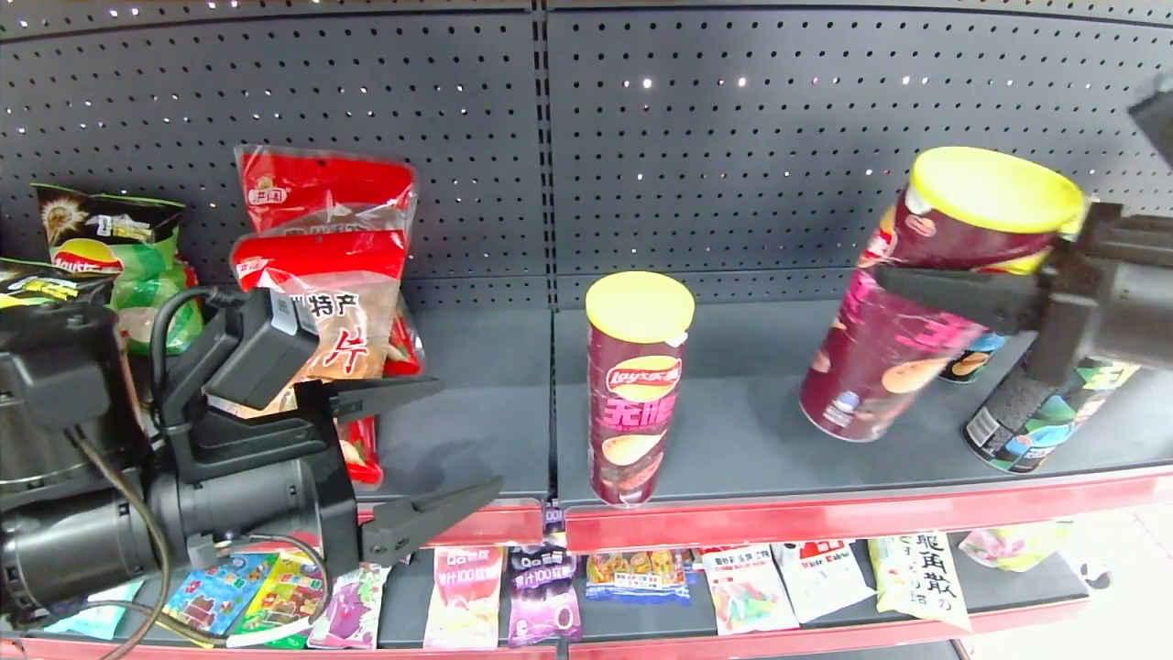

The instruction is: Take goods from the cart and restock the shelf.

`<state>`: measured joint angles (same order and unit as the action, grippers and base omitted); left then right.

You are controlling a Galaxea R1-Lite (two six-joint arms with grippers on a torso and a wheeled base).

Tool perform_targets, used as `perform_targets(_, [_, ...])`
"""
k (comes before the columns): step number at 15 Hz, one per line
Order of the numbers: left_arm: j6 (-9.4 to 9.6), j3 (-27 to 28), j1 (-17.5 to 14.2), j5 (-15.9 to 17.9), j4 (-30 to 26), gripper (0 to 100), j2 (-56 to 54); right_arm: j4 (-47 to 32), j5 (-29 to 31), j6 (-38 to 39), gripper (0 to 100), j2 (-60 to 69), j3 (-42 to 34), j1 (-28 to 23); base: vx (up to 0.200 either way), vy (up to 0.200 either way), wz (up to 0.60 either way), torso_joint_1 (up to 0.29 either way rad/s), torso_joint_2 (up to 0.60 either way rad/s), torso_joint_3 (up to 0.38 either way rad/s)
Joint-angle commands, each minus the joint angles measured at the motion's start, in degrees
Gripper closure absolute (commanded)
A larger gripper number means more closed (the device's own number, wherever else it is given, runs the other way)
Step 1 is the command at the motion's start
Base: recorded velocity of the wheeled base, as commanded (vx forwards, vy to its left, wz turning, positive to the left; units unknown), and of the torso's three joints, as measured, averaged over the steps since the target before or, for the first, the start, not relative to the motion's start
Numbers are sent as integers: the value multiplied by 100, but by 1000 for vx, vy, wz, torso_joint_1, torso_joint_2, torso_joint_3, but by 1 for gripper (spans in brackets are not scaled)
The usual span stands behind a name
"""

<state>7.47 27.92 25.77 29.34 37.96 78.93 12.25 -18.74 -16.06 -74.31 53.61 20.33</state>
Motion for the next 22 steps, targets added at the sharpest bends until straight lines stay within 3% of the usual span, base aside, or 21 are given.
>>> perform_targets(1, [0, -32, -2, -8, 1, 0, -168, 550, -86, 199, 100, -1490, 773, 217, 0, 0, 0, 0, 0, 0])
perform_targets(4, [0, -41, 16, -113, -26, 0, -291, 577, -253, 331, 100, -2500, 1846, 287, 0, 0, 0, 0, 0, 0])
perform_targets(8, [0, -32, 16, -218, -26, 0, -317, 577, -587, 287, 100, -3098, 2426, 305, 0, 0, 0, 0, 0, 0])
perform_targets(22, [0, -49, 16, -333, -34, 0, -344, 550, -447, 322, 100, -4100, 3384, 647, 0, 0, 0, 0, 0, 0])
